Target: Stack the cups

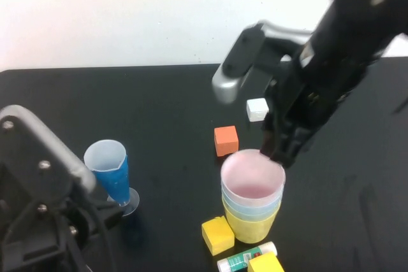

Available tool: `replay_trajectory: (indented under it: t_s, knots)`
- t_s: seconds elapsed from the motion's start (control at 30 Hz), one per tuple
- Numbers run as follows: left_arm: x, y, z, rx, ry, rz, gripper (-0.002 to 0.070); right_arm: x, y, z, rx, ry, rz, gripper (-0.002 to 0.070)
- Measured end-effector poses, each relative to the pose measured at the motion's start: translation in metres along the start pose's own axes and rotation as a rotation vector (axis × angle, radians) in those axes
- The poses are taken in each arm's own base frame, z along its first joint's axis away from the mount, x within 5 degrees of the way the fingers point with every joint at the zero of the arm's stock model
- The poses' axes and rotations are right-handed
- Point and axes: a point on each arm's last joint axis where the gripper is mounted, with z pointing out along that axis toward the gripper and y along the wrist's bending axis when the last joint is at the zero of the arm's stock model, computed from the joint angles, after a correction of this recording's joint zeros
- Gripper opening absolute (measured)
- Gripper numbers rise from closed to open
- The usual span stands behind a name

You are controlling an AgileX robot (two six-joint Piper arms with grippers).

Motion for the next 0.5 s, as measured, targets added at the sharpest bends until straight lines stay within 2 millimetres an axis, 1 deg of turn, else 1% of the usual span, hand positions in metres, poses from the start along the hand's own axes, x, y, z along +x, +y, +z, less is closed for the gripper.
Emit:
replay_trajectory:
  t_s: [0.07, 0.13, 0.17, 0.27, 0.33, 0.4, 0.5]
  knots:
    - [0.000, 0.000, -0.006, -0.002, -0.060, -0.022, -0.0002, 0.004, 0.006, -0.021, 0.024, -0.044, -0.006, 0.0155]
    - [0.005, 0.000, -0.013, -0.001, -0.128, -0.053, -0.0002, 0.014, 0.015, -0.044, 0.046, -0.092, -0.013, 0.0105]
    - [0.009, 0.000, -0.017, -0.001, -0.155, -0.067, -0.0002, 0.019, 0.020, -0.053, 0.053, -0.110, -0.015, 0.0086]
    - [0.024, 0.001, -0.025, -0.016, -0.220, -0.117, -0.0002, 0.042, 0.038, -0.081, 0.100, -0.221, -0.018, 0.0025]
    - [0.037, 0.003, -0.027, -0.041, -0.230, -0.145, -0.0002, 0.056, 0.048, -0.094, 0.143, -0.307, -0.018, 0.0011]
    - [0.048, 0.007, -0.030, -0.087, -0.251, -0.171, -0.0001, 0.076, 0.060, -0.096, 0.174, -0.387, -0.009, 0.0004]
    - [0.056, 0.014, -0.036, -0.166, -0.299, -0.192, -0.0002, 0.105, 0.075, -0.097, 0.229, -0.501, 0.003, 0.0000]
